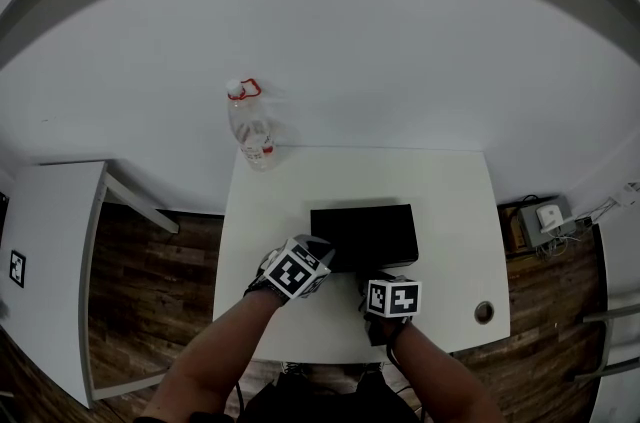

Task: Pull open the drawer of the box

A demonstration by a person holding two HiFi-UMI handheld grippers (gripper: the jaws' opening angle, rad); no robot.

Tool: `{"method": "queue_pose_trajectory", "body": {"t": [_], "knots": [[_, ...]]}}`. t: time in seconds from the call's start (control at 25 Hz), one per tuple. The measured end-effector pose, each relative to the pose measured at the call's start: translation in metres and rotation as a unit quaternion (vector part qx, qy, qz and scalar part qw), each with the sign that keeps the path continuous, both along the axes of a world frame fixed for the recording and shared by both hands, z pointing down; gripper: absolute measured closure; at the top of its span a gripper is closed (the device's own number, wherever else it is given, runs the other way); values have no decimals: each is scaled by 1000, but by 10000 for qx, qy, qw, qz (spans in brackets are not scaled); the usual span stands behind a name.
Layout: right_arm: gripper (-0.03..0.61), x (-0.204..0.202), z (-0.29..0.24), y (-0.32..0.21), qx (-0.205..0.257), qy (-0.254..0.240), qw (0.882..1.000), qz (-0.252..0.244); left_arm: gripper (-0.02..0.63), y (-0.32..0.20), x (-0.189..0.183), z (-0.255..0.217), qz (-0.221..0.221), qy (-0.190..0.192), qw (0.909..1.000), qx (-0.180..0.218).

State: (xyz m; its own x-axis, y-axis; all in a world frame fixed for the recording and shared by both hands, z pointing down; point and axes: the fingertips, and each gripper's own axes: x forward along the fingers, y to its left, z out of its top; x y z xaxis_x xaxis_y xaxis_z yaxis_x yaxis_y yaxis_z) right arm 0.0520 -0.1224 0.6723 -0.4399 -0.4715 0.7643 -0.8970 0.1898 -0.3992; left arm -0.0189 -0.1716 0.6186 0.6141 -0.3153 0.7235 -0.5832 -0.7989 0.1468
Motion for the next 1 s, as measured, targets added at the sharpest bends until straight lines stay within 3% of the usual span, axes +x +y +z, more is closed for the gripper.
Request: {"method": "queue_pose_trajectory", "body": {"t": [1.0], "knots": [[508, 3, -2, 28, -19, -98, 9999, 103, 609, -1, -1, 0, 15, 3, 10000, 21]]}}
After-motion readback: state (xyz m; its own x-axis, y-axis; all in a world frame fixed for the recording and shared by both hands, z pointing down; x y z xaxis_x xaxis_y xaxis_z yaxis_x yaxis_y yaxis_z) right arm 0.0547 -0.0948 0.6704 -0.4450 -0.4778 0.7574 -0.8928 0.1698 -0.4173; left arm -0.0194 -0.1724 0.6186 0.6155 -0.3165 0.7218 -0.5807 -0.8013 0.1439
